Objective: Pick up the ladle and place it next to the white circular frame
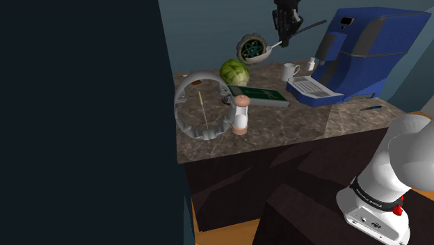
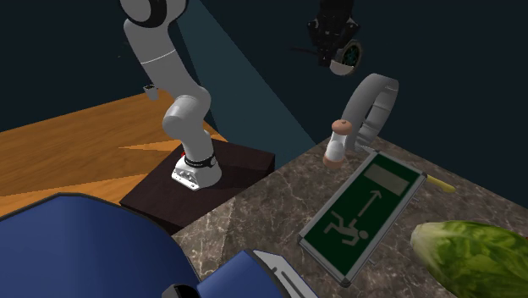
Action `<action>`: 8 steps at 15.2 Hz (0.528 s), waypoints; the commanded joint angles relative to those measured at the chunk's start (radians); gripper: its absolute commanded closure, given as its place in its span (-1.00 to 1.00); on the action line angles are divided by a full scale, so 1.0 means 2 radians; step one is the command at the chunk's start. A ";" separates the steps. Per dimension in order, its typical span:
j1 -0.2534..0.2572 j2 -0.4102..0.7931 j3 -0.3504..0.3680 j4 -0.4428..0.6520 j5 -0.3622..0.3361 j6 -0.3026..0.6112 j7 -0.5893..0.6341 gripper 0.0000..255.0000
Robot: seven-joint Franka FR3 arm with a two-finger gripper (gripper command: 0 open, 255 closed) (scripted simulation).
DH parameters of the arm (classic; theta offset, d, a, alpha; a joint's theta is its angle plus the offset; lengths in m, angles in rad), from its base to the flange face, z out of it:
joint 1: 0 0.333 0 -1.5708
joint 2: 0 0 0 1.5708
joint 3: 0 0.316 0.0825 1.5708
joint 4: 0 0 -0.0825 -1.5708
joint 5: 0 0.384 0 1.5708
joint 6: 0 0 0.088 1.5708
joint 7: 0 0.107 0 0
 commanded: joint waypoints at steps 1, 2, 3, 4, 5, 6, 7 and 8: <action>0.000 -0.004 0.000 -0.017 0.001 0.013 0.004 1.00; 0.001 -0.007 0.000 -0.027 0.001 0.020 0.005 1.00; 0.001 -0.010 0.000 -0.037 0.001 0.027 0.006 1.00; 0.001 -0.013 -0.001 -0.047 0.001 0.033 0.008 1.00; 0.001 -0.015 -0.001 -0.056 0.001 0.040 0.009 1.00; 0.001 -0.017 -0.001 -0.065 0.002 0.047 0.010 1.00; 0.001 -0.020 -0.002 -0.074 0.002 0.054 0.012 1.00; 0.001 -0.022 -0.002 -0.083 0.002 0.060 0.013 1.00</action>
